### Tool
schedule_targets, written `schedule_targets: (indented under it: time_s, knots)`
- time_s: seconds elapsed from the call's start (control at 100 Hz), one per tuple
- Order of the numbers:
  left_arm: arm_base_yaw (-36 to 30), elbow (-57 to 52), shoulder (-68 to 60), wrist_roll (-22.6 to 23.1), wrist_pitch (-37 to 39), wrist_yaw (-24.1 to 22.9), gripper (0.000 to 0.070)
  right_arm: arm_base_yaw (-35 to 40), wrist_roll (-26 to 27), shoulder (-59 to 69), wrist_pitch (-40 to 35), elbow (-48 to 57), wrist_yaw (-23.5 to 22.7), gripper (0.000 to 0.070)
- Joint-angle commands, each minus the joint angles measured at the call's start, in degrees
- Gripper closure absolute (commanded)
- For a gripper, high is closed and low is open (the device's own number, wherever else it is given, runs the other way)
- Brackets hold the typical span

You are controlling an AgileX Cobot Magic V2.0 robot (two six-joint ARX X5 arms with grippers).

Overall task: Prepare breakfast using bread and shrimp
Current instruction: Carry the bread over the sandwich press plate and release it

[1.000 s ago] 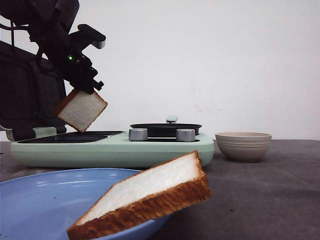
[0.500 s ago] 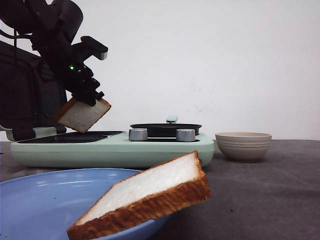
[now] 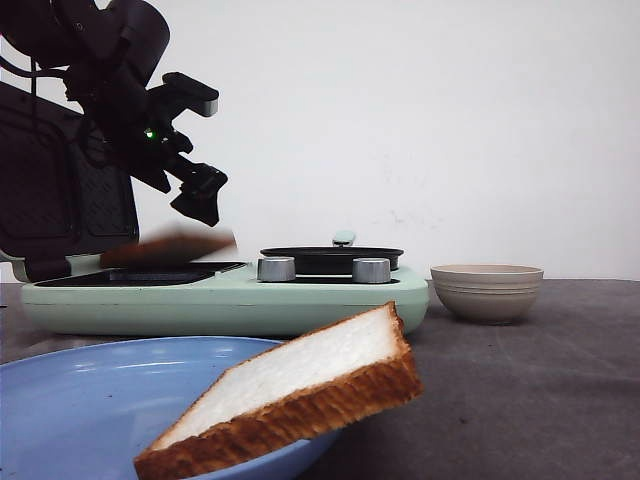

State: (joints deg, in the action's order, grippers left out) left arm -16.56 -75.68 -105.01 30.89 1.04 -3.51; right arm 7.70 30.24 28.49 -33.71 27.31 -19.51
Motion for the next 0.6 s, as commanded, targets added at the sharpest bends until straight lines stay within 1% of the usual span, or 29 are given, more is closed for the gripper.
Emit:
schedule_targets:
  time_s: [0.0,0.1,0.31,0.38,0.41,0.51,0.59]
  knots:
    - [-0.3,-1.2,-1.1,-3.0,0.3,1.0,0.0089,0.0,-0.7,0.2,0.2,0.9,0.0,0.07]
    - [-0.3,-1.2,-1.1,-4.9,0.3,2.5,0.0089,0.0,-0.7,0.2,0.2,0.9,0.0,0.07]
    - [-0.3,-2.0,-1.0,-8.7,0.2,2.5,0.0088,0.0,-0.7,0.2,0.2,0.9,0.0,0.07]
    - [-0.3,-2.8,-0.8,-10.0,-0.1,2.5,0.0056,0.0,-0.7,0.2,0.2,0.9,0.0,0.07]
    - [-0.3,-3.3,-0.6,-10.7,-0.3,2.5,0.0054,0.0,-0.7,0.2,0.2,0.9,0.0,0.07]
    - [-0.3,-5.4,0.1,-13.0,-2.1,2.6,0.0054,0.0,-0.7,0.2,0.2,0.9,0.0,0.07]
    - [-0.3,-7.7,0.7,-15.0,-5.3,2.8,0.0056,0.0,-0.7,0.2,0.2,0.9,0.0,0.07]
